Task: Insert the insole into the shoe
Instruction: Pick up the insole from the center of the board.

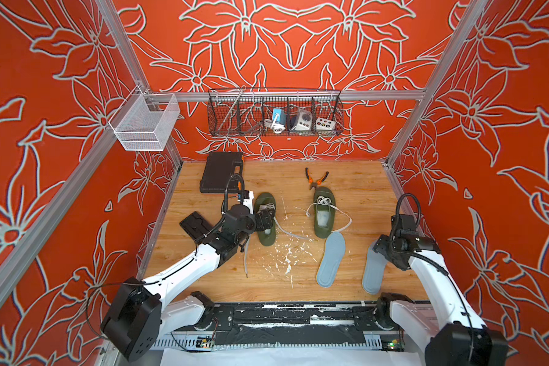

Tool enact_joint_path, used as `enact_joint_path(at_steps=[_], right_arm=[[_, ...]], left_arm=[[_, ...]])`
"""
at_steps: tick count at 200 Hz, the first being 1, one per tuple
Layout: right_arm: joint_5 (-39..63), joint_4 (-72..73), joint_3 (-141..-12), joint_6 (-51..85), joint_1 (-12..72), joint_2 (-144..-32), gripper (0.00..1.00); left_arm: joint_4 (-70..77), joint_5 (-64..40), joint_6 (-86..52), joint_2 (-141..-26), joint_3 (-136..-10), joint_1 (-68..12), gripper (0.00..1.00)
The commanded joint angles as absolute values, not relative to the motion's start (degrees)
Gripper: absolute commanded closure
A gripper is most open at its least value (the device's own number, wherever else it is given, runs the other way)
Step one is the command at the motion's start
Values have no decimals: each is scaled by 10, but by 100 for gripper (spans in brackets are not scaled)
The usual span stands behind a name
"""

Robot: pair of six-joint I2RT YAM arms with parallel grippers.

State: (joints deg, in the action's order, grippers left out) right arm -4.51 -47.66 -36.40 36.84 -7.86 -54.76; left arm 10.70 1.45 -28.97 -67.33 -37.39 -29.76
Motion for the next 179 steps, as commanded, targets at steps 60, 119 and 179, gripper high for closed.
enact_joint_path(at_steps=[60,119,179], right_arm=[[-38,-411,-282,416,-114,-537,47],[-22,-329,-249,428,-121,-583,57],[7,-289,-253,423,-121,-631,71]], left_arm=[[114,-24,-333,-752,-428,-369,13],[105,-22,-328,-752,-426,-369,14],[146,-155,-357,-798,-446,-372,22]])
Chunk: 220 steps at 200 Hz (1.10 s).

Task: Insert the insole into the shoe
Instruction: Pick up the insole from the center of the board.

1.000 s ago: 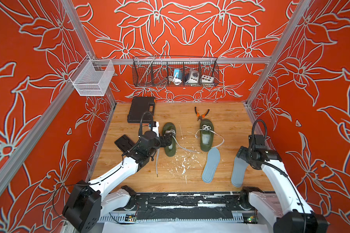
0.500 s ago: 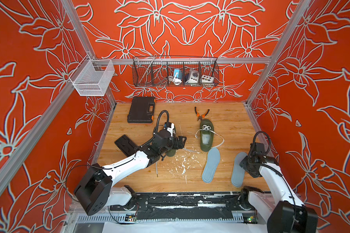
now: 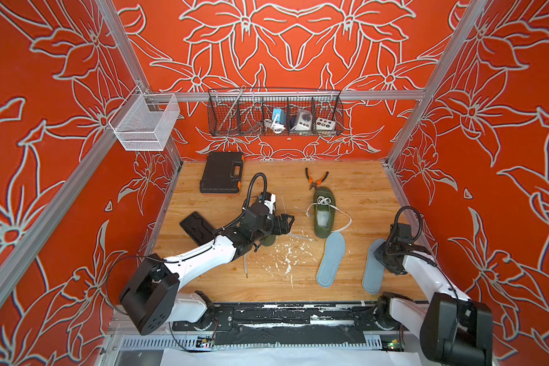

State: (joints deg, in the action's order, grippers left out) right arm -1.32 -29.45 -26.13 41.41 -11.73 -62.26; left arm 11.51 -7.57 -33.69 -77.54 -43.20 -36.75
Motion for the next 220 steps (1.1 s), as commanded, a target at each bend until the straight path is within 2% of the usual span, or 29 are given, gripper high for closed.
enact_joint_path(at_steps=[1,30,84,135,220], right_arm=[[7,-289,-253,423,-121,-630,72],[15,-289,-246,419,-121,-593,88],[35,-292,-228,402,-121,-545,100],[58,-301,-258,386,-115,-519,100],[91,-326,-373,365,-77,-470,100]], left_arm=[[147,-157,-358,-799,-447,-372,22],[151,-208,-344,-828,-468,-397,25],[161,-228,-335,-893,-520,-464,26],[198,-254,-368,-954,-552,-482,28],[232,-264,-392,-980,-601,-478,27]])
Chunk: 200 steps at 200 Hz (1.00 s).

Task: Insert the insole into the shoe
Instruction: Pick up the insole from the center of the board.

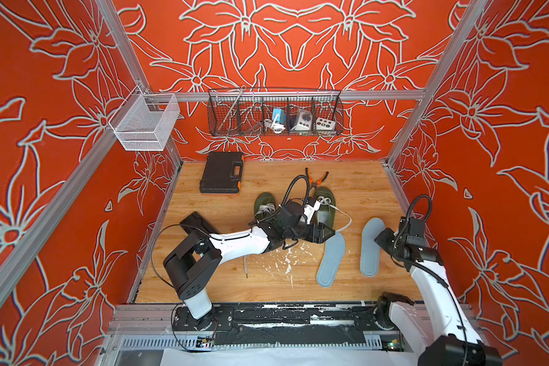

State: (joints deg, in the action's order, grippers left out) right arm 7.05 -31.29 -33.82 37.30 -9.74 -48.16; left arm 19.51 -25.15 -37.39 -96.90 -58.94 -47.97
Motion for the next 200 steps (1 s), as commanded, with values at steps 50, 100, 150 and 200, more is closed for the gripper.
enact_joint_path(at_steps=[50,100,150,200], right_arm=[[137,-313,-458,345,40,-516,100],[199,-271,-514,347,147,-581,100],[226,-210,-550,345,245,-651,100],[259,-172,-613,341,320,-752,100]], left_arm=[[276,-268,-419,-965,-592,-430,27],[290,-263,-423,-899,-526,-358,27],[281,-279,-417,-829,-464,-287,28],[246,-327,-396,-761,-428,-201,31]])
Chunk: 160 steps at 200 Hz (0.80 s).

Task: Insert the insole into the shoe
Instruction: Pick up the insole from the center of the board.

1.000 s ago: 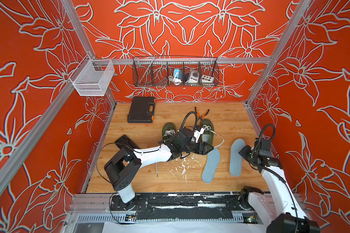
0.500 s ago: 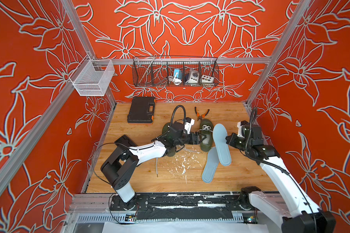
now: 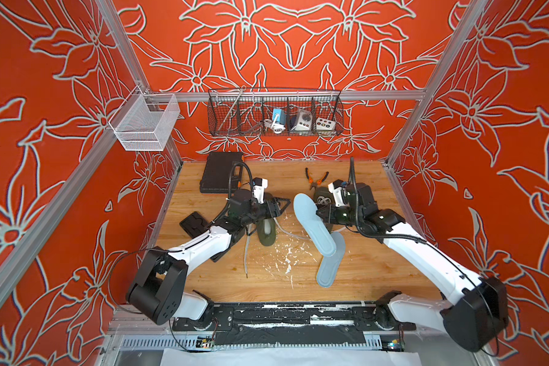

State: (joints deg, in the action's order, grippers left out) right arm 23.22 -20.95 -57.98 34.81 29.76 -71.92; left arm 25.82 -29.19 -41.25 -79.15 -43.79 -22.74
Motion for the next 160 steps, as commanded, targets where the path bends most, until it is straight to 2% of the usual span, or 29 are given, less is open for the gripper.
enact_joint_path(at_steps=[1,58,82,98,113,120,135,146,160], right_arm=[[260,-171,-614,341,320,-754,100],[295,-124,-674,344,357,-839,100],[311,-105,-697,347,371,-869,100],[319,-101,-711,343,382,-887,100],[323,-96,-715,332,389,-896,100],[320,-95,-714,323,392,-897,100],[302,-93,-707,293,397,-891,72],[280,-90,-699,263,401,-882,43],[248,-78,-684,219,410,-868,25]], left_arm=[[246,-328,-396,-760,-427,-200,31],[237,-344,-391,-732,-402,-181,35],[237,-343,-392,-730,-397,-181,40],[241,-345,-393,-730,-397,-181,54],[240,-342,-393,-727,-400,-179,75],[236,-339,-393,-724,-401,-179,79],[225,-332,-395,-719,-402,-176,100],[214,-323,-399,-716,-403,-173,100],[206,-321,-405,-714,-405,-170,100]])
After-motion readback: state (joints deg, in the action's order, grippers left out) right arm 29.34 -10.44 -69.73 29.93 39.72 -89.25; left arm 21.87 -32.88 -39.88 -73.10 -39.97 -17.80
